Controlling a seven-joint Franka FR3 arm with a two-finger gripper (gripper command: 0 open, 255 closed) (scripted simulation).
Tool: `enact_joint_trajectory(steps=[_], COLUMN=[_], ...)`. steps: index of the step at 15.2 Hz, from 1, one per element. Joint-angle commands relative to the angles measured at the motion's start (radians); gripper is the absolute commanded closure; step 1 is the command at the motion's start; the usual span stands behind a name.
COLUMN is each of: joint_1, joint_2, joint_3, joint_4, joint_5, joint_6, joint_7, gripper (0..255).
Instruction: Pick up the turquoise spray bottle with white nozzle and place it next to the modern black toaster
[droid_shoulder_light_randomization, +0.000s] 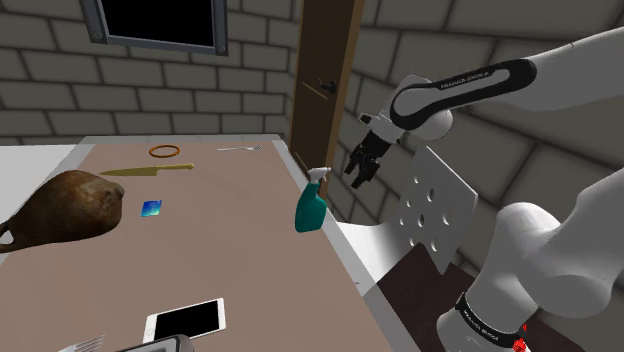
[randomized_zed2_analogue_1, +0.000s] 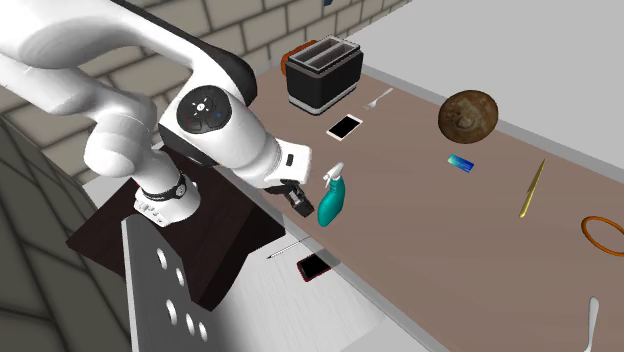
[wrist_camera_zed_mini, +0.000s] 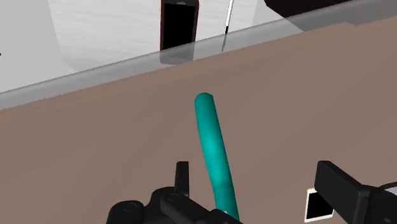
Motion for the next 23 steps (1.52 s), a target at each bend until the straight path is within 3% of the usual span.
enact_joint_trajectory(steps=[1, 6, 14, 22, 23], joint_1=[0.1, 0.341, 0.381, 0.378, 0.378], joint_2=[0.084, 0.317, 0.46, 0.46, 0.46], joint_3=[-0.074, -0.255, -0.248, -0.245, -0.245], joint_4=[0.026, 0.126, 0.15, 0.15, 0.15], joint_5=[0.099, 0.458, 0.671, 0.671, 0.671], joint_6=[0.053, 0.066, 0.086, 0.086, 0.086], joint_7=[-0.149, -0.587, -0.731, -0.731, -0.731], gripper=[0, 0, 0, 0, 255])
